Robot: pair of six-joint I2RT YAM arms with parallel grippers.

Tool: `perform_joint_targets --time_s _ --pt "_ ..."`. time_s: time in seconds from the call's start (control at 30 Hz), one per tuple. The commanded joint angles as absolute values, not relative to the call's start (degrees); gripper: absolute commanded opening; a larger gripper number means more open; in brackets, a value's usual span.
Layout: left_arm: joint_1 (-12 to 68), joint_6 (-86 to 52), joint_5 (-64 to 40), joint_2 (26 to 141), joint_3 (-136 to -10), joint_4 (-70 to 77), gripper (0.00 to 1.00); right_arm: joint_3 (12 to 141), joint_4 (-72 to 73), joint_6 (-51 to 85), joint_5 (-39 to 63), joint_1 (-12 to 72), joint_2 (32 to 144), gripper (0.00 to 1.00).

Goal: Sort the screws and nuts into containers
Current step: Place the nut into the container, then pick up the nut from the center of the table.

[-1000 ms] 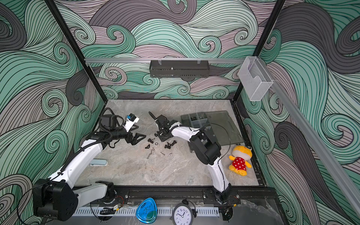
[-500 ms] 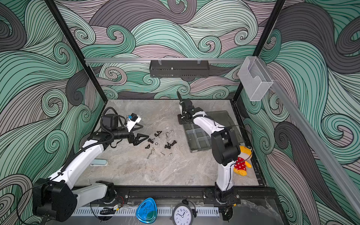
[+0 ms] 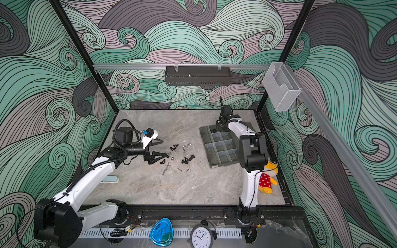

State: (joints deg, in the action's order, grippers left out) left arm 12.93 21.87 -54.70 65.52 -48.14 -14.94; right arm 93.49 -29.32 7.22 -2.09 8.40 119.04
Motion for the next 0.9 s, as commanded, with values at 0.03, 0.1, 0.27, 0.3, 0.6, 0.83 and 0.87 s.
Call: perform_joint_targets --time_s 0.03,0.1,0.27,0.3,0.6,0.83,0.87 --pt "13.11 23.46 -55.69 64.86 -48.07 -14.33 0.99 96.53 -29.23 5.82 -4.13 7.92 121.27 0.21" --pt "13.16 23.47 -55.61 64.86 -48.13 -14.41 0.99 96.99 -29.26 5.54 -3.86 7.82 121.67 0.24" --pt "13.13 23.55 -55.42 64.56 -48.29 -14.76 0.99 96.49 -29.25 5.28 -4.06 7.82 120.32 0.29" --pt "13.17 23.55 -55.38 64.44 -48.26 -14.85 0.99 96.14 -29.14 5.02 -4.14 7.91 119.63 0.31" --pt "12.46 30.45 -48.84 63.44 -50.19 -24.11 0.99 83.72 -26.29 5.32 0.74 14.48 105.67 0.34" --pt "6.65 29.54 -40.62 66.02 -53.04 -29.55 0.99 73.23 -23.5 9.55 8.21 31.59 99.0 0.41" --pt "6.23 28.87 -39.88 66.42 -53.42 -29.79 0.99 72.07 -22.65 10.36 8.63 33.93 98.73 0.42"
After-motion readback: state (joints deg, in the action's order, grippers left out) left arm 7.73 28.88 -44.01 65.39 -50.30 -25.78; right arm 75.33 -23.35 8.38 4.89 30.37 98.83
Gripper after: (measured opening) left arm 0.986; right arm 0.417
